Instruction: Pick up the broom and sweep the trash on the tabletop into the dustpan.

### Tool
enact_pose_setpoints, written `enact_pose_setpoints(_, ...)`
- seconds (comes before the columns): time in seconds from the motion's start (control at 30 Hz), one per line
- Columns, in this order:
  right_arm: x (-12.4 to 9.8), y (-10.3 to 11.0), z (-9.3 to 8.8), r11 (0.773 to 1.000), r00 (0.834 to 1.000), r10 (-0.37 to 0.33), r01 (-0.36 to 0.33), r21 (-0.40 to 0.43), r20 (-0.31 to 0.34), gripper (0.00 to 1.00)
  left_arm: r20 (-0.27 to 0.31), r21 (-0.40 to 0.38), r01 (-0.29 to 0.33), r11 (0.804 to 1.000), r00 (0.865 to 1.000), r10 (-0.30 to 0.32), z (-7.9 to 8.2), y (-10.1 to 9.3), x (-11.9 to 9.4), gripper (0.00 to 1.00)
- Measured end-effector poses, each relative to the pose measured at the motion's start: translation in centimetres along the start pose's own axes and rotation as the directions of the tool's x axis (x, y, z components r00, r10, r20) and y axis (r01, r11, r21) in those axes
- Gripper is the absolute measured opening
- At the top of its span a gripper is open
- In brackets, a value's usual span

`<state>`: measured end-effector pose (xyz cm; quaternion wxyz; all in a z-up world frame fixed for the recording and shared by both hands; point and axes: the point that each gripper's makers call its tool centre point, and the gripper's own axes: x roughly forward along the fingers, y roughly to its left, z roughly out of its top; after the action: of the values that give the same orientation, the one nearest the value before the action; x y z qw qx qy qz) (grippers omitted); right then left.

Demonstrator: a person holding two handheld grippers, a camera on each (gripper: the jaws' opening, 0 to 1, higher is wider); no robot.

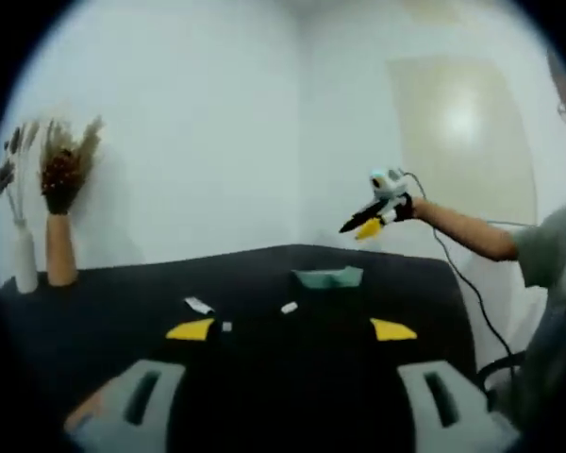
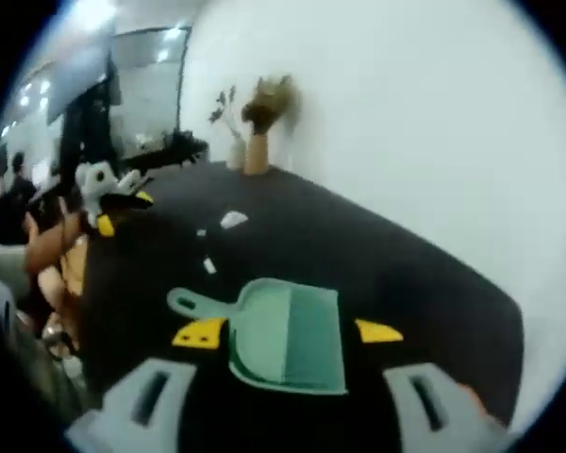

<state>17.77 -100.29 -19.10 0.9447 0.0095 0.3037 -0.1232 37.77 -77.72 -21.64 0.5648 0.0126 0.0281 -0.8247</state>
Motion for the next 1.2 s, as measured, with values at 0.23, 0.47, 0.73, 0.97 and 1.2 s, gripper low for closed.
enact_pose_setpoints(0.23,2.0,-1.8,-0.6,0.988,0.978,-0.041,0.069,0.135,-0.202,0.32,-0.001,-0.006,-0.004,1.000,1.000,0.004,-0.8,0.3,0.1,0.63)
enact_pose_setpoints(0.47,3.0,-2.6,-1.2,0.895,0.960,-0.014,0.137,0.425,-0.279,0.23,-0.022,-0.022,0.002,1.000,1.000,-0.003,-2.0,0.4,0.1,0.63)
enact_pose_setpoints(0.73,3.1,-4.0,-4.0,0.825,0.884,-0.125,0.345,0.447,-0.451,0.20,-0.013,-0.020,0.018,1.000,1.000,-0.019,-2.0,0.1,0.0,0.63)
enact_pose_setpoints(0.97,4.1,-2.1,-4.1,0.754,0.855,-0.129,0.414,0.510,-0.503,0.19,0.019,-0.023,0.046,0.999,0.999,-0.046,-1.5,-0.4,-0.3,0.63)
enact_pose_setpoints(1.2,5.4,-1.2,-5.7,0.700,0.806,-0.173,0.505,0.505,-0.566,0.17,0.026,-0.014,0.065,0.998,0.998,-0.065,-1.4,-0.8,-0.3,0.63)
